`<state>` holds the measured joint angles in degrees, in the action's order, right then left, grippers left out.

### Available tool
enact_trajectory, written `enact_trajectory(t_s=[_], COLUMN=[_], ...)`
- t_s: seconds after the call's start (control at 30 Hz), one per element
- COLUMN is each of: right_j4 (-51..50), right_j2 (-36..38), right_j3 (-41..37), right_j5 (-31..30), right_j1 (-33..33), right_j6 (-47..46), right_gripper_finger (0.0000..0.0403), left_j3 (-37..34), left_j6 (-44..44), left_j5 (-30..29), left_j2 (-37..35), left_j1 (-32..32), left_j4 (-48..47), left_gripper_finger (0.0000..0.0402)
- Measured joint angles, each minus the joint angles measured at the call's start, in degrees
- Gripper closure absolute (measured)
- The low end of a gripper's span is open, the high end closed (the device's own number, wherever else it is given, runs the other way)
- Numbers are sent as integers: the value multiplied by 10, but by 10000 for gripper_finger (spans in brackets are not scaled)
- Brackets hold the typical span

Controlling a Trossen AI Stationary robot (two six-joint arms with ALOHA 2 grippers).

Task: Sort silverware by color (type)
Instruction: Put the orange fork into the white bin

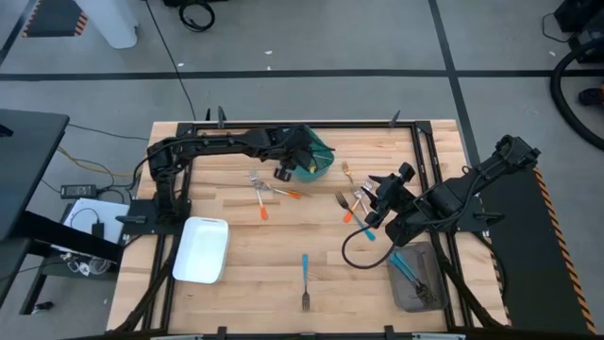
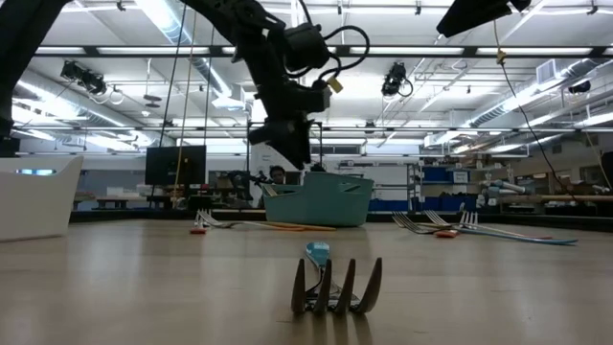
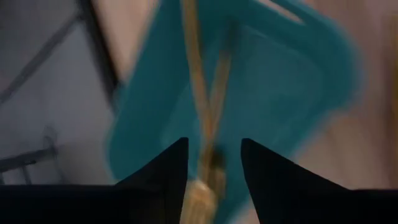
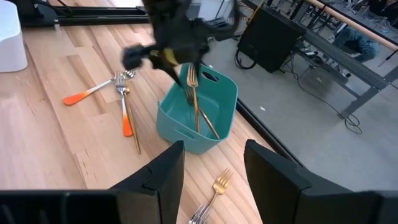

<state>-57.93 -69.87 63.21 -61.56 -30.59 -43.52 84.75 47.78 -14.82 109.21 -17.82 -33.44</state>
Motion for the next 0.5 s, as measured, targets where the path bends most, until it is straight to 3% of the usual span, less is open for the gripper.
enact_trajectory(t_s=[0.5], right_j4=[1], right_j2=[0], right_j3=[0], right_j5=[2], right_j1=[0], right_j6=[14], right_gripper_finger=[230], left_j3=[0], left_j6=[-64], left_j5=[22], left_j2=[-3], left_j1=[53], left_j4=[-99], left_gripper_finger=[247])
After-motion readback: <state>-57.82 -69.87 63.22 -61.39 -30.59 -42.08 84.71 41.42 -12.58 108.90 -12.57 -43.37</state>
